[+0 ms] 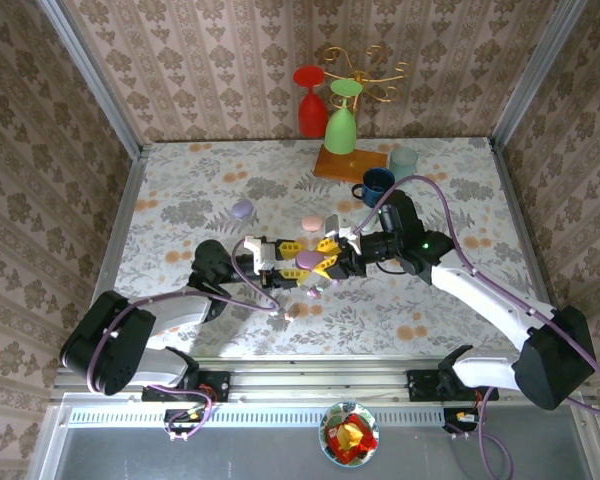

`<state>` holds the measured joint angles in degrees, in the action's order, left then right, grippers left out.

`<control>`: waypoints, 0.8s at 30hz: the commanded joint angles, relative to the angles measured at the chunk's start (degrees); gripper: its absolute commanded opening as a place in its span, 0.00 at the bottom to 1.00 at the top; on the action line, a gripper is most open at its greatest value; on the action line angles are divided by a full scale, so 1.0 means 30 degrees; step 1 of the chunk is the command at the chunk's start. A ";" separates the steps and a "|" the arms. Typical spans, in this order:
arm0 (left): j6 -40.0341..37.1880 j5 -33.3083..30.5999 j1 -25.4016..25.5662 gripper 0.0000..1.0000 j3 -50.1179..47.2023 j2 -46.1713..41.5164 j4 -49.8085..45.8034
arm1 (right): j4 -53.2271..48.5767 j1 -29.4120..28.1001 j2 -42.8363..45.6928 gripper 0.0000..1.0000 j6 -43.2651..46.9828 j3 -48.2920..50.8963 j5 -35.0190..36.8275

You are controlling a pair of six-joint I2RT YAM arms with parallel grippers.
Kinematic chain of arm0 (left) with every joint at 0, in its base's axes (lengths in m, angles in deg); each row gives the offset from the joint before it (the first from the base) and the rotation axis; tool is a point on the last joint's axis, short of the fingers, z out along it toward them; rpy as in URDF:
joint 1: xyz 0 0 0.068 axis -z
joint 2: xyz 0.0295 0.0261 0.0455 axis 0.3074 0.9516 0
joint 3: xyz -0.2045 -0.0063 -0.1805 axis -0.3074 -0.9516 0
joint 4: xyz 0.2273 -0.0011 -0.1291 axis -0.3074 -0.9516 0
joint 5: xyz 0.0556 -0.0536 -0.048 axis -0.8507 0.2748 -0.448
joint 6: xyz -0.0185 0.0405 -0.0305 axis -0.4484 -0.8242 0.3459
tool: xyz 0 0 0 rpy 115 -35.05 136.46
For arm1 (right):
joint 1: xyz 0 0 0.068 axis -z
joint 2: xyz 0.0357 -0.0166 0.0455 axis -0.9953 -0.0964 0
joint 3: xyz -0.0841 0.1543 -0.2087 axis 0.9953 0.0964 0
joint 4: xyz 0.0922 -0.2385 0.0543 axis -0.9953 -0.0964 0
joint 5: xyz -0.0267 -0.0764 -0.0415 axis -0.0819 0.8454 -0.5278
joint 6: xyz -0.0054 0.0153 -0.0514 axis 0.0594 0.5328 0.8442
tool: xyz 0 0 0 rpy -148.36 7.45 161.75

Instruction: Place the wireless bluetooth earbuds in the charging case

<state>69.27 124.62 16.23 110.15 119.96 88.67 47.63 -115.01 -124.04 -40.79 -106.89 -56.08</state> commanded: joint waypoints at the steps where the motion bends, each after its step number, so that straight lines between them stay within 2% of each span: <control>1: 0.0785 -0.0007 0.0130 0.58 -0.0043 -0.0411 0.0396 | 0.1590 0.0017 0.0613 0.31 -0.0289 0.0338 0.0611; 3: 0.0853 -0.0143 0.0115 0.65 -0.0073 -0.0436 0.0229 | 0.1846 0.0008 0.0617 0.31 -0.0313 0.0378 0.0821; 7: 0.1250 -0.0587 0.0108 0.66 -0.0019 -0.0413 -0.0509 | 0.2212 0.0015 0.0619 0.31 -0.0347 0.0499 0.0941; 10: 0.1758 -0.0818 0.0108 0.65 0.0268 -0.0388 -0.1150 | 0.2200 0.0016 0.0449 0.31 -0.0362 0.0439 0.0792; 13: 0.1993 -0.0727 0.0107 0.59 0.0351 -0.0265 -0.0836 | 0.1989 -0.0008 0.0268 0.30 -0.0305 0.0323 0.0593; 19: 0.1545 -0.0770 0.0108 0.59 0.0565 -0.0264 -0.0897 | 0.1371 0.0016 -0.0086 0.29 -0.0087 0.0055 0.0245; 24: 0.2204 -0.0517 0.0108 0.59 0.0902 -0.0009 -0.0784 | 0.1247 -0.0001 -0.0130 0.29 0.0005 0.0056 0.0231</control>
<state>74.08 122.30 16.25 110.94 119.65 85.44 52.18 -114.99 -124.02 -40.96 -106.15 -54.35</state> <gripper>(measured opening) 0.591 0.332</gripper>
